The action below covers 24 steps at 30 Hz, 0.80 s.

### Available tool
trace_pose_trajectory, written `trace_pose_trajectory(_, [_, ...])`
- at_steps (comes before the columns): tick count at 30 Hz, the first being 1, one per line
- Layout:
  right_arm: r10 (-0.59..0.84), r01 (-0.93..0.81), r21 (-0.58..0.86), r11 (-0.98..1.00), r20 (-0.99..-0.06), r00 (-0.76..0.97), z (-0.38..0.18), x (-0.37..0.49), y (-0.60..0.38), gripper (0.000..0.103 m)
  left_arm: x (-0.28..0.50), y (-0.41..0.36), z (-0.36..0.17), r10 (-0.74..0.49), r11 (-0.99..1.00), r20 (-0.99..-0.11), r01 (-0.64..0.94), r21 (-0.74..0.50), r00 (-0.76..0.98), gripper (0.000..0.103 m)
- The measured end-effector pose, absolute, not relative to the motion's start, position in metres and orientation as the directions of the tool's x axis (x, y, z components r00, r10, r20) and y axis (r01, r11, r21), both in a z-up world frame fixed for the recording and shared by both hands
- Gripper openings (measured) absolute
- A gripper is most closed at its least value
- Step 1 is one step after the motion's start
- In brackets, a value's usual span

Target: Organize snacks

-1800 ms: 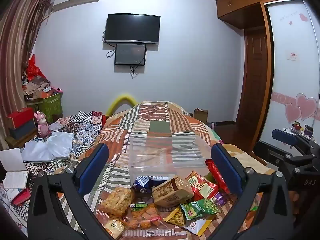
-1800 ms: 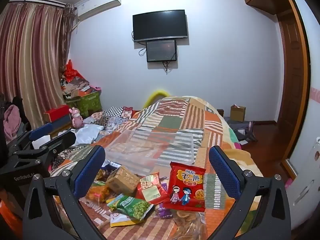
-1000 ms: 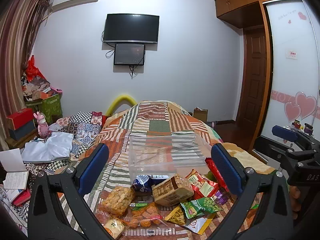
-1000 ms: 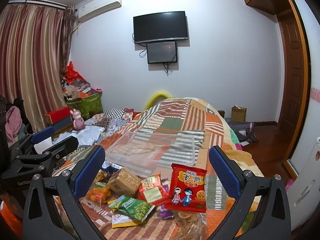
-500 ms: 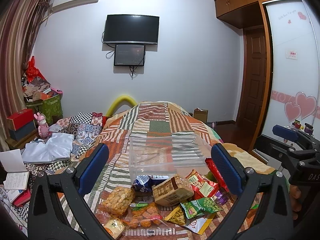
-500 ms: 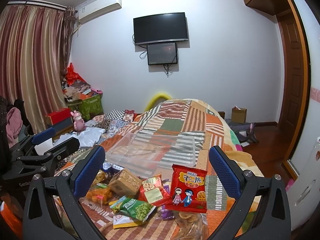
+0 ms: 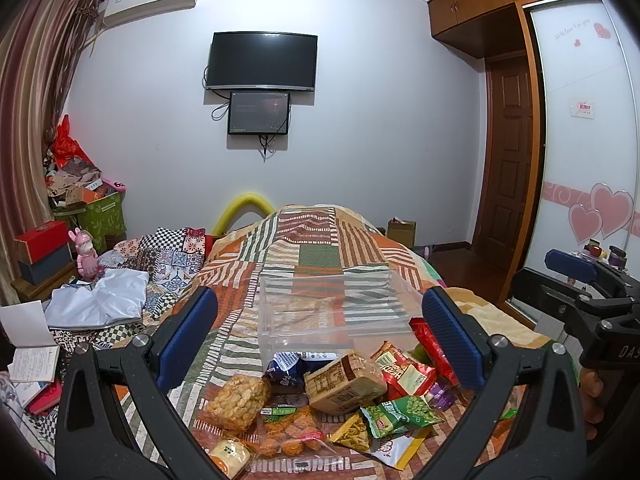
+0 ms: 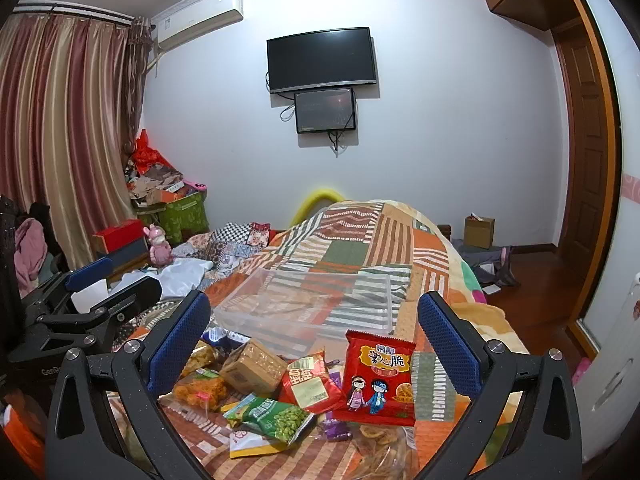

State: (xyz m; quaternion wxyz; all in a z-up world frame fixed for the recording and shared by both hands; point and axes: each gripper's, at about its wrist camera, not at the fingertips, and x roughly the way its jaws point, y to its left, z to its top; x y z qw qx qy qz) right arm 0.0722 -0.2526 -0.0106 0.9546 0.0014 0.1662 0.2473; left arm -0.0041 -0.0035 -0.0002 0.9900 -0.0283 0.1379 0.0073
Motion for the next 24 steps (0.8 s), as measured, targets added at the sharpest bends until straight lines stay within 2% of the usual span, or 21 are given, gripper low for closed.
trace_pose_trajectory(24, [0.476, -0.474, 0.088, 0.876, -0.316, 0.821, -0.0109, 0.0721, -0.2516, 0.103, -0.0045, -0.0025, -0.0003, 0.007, 0.998, -0.274, -0.024, -0.060, 0.962, 0.103])
